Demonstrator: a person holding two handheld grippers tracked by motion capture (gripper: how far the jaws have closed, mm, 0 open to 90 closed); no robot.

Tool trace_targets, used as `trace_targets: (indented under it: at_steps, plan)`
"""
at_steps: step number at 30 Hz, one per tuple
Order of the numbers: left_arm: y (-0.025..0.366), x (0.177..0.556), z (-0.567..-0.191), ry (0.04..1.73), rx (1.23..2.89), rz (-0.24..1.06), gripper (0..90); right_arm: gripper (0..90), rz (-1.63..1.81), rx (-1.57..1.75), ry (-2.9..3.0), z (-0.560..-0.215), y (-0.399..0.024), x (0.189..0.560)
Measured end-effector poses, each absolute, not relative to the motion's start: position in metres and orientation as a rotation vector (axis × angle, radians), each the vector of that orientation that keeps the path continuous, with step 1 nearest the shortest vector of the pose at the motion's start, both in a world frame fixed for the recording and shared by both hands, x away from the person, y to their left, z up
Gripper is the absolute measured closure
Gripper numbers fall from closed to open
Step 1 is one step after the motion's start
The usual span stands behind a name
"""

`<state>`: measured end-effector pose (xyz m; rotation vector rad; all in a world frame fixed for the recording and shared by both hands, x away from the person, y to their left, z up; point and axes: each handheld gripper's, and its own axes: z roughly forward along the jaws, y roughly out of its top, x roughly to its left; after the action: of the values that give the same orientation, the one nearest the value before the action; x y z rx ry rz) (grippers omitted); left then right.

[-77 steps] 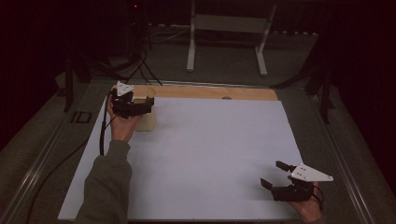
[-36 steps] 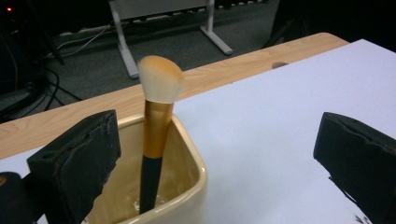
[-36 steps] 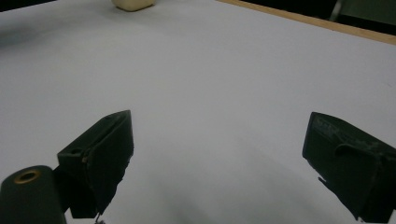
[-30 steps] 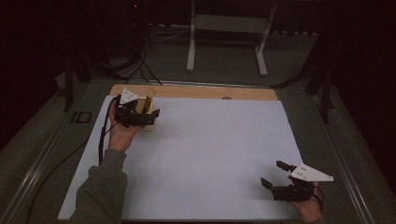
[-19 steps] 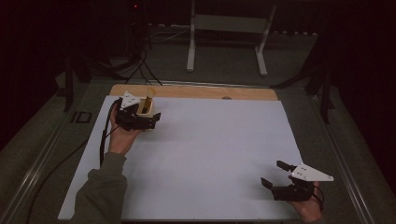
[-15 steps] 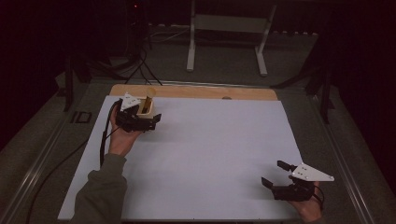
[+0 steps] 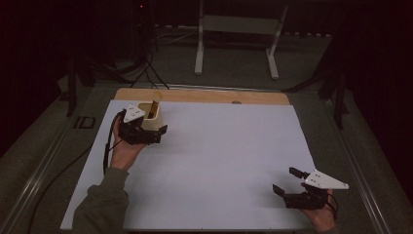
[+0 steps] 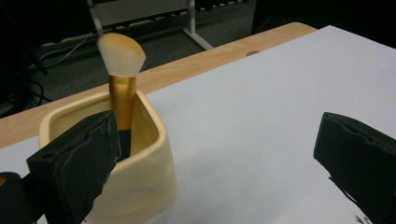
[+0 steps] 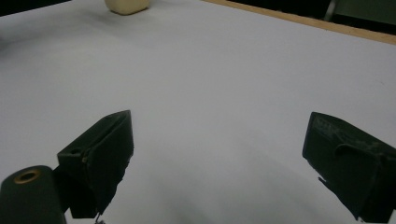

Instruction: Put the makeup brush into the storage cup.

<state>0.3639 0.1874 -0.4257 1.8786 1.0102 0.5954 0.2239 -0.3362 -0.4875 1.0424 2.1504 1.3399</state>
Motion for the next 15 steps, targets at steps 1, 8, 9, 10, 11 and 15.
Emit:
trace_targets:
  at_steps: [1,8,9,10,11,15]
  plan:
    - [0.188,0.362,-0.427,1.009,1.877,0.587,1.7,8.7,1.34,1.043,2.15,-0.487,-0.336,0.224]
    - [0.185,0.351,-0.433,0.967,1.92,0.576,1.6,8.7,1.344,1.051,2.146,-0.488,-0.336,0.224]
    - [0.185,0.35,-0.434,0.963,1.922,0.573,1.6,8.7,1.343,1.051,2.147,-0.488,-0.336,0.225]
    - [0.185,0.348,-0.434,0.96,1.924,0.572,1.6,8.7,1.342,1.05,2.147,-0.488,-0.336,0.225]
    - [0.185,0.347,-0.434,0.957,1.926,0.57,1.6,8.7,1.341,1.05,2.146,-0.488,-0.336,0.225]
    - [0.186,0.341,-0.433,0.941,1.924,0.569,1.6,8.7,1.34,1.058,2.14,-0.488,-0.336,0.225]
